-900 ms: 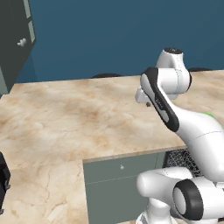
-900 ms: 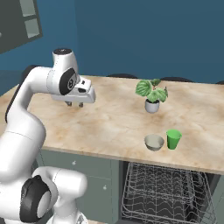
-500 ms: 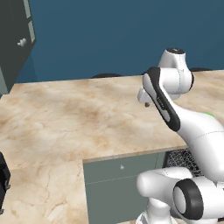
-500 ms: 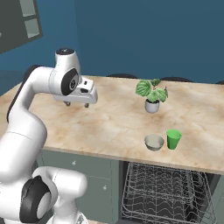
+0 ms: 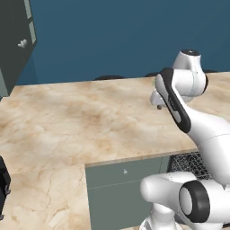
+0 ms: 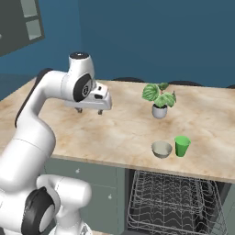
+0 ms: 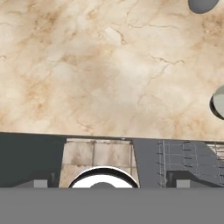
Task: Pick up the cup and bowl from the counter, place them in the dishwasher, and close the dishwasher door.
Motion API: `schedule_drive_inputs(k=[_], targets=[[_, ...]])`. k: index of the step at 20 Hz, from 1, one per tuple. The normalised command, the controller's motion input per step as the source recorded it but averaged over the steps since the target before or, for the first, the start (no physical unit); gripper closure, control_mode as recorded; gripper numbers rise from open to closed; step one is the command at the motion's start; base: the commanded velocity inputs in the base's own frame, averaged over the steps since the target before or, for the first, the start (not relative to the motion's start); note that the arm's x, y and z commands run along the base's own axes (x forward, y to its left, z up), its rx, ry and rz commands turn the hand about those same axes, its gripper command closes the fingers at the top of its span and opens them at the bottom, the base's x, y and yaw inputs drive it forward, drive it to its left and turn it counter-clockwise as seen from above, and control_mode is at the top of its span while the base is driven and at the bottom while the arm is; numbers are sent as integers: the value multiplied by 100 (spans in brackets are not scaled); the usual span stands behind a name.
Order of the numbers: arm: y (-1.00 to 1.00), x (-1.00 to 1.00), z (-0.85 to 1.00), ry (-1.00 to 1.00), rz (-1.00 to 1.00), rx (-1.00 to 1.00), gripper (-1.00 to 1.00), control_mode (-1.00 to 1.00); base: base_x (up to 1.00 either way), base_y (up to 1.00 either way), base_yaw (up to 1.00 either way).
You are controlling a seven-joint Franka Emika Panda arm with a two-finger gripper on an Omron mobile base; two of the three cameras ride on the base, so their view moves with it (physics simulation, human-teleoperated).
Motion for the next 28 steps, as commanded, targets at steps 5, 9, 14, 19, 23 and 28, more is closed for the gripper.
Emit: schedule_drive_inputs(k=[5,9,14,19,23,28], targets=[[-42,0,-13,0,0,0,-100,-100,0,0,0],[-41,0,-15,0,0,0,-100,-100,0,0,0],[-39,0,-12,0,0,0,-100,-100,0,0,0],[-43,0,-10,0,0,0,-100,-100,0,0,0],[-46,1,-8,0,0,0,-100,-100,0,0,0],[-41,8,-19,0,0,0,-100,-100,0,0,0]])
